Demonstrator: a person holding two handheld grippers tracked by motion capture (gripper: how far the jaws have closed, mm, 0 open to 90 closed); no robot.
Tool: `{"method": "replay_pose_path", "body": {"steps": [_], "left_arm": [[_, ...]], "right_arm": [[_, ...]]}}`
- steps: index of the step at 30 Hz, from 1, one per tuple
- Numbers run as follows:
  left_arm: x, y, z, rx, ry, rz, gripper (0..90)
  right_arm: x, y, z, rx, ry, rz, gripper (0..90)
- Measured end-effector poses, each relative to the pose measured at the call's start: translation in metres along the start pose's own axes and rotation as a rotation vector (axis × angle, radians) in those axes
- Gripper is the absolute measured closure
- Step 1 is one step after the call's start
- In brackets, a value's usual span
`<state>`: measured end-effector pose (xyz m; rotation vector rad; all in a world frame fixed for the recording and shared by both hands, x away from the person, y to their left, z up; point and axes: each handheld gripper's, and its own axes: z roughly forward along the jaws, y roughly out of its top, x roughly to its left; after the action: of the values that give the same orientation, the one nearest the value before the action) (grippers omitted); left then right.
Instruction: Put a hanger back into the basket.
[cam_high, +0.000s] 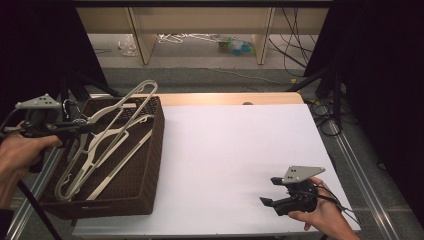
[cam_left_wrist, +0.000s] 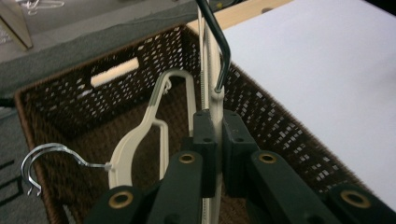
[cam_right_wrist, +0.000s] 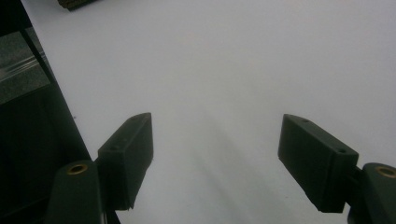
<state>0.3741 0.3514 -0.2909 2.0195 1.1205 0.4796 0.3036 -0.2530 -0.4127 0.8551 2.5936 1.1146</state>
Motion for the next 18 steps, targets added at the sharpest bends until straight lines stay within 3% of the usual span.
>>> {"method": "replay_pose_path", "body": {"steps": [2,5,16,18], "left_arm": [[0.002,-0.004,0.003,0.013,0.013,-0.002,85.7],[0.008,-0.009,0.005,0.076,0.017,0.031,85.8],[0.009,-0.026,0.038,0.14,0.026,-0.02,85.7],[0.01,-0.028,0.045,0.136,0.0,-0.021,85.7]], "right_arm": [[0.0,0.0,0.0,0.001,0.0,0.001,27.3],[0.0,-0.001,0.001,0.002,-0.005,0.003,26.8],[0.0,-0.002,0.003,0.015,0.001,-0.002,26.8],[0.0,-0.002,0.004,0.016,0.002,-0.004,26.8]]}}
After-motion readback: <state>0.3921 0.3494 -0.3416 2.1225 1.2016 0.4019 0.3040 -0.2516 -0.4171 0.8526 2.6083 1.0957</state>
